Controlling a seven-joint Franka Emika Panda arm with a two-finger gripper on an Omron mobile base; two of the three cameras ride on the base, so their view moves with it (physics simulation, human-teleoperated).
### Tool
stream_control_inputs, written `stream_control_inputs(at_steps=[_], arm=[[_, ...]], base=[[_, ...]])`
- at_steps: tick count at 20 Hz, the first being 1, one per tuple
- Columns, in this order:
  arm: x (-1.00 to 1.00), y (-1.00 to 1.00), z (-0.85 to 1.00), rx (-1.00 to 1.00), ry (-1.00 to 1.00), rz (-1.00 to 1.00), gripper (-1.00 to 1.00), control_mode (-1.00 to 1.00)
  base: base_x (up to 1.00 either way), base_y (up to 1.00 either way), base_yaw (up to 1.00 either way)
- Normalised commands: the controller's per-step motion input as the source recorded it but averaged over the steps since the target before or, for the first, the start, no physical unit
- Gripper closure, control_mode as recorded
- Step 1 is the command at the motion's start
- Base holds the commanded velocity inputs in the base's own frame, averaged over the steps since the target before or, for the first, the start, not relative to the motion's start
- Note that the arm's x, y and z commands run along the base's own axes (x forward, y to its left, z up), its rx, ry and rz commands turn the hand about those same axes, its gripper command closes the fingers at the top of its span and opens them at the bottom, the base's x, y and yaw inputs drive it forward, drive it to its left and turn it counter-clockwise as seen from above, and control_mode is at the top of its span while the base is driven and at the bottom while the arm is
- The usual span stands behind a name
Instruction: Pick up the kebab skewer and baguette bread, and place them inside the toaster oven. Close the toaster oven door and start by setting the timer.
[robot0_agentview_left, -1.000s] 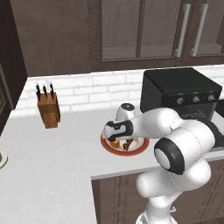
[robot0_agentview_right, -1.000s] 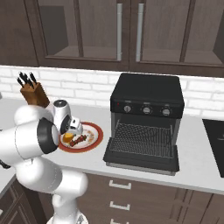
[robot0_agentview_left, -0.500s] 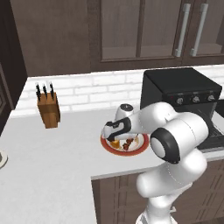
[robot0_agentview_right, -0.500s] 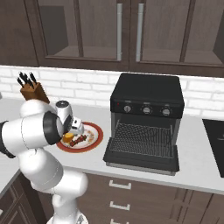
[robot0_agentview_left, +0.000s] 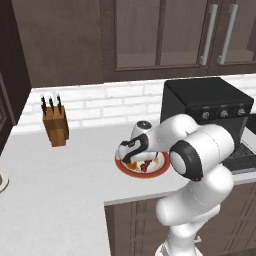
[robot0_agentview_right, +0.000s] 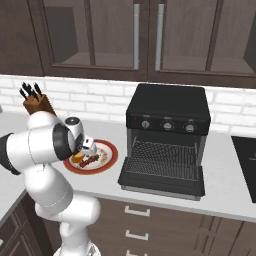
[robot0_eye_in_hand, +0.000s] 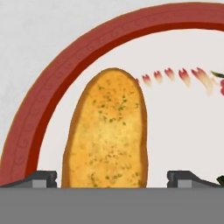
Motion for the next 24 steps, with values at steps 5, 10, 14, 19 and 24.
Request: stream_control_inputs(at_steps=[5, 10, 14, 19, 24], arm=[[0.10, 0.01, -0.15, 0.00, 0.00, 0.00, -1.00, -1.00], [0.19, 0.08, -0.14, 0.00, 0.00, 0.00, -1.00, -1.00], [0.06, 0.10, -0.24, 0.00, 0.00, 0.00, -1.00, -1.00], [-0.01, 0.04, -0.26, 0.00, 0.00, 0.00, -1.00, -1.00], [-0.26, 0.02, -0.15, 0.00, 0.00, 0.00, -1.00, -1.00]], base=[[0.00, 0.00, 0.00], [0.00, 0.00, 0.00], [0.00, 0.00, 0.00], [0.00, 0.00, 0.00], [0.00, 0.00, 0.00]])
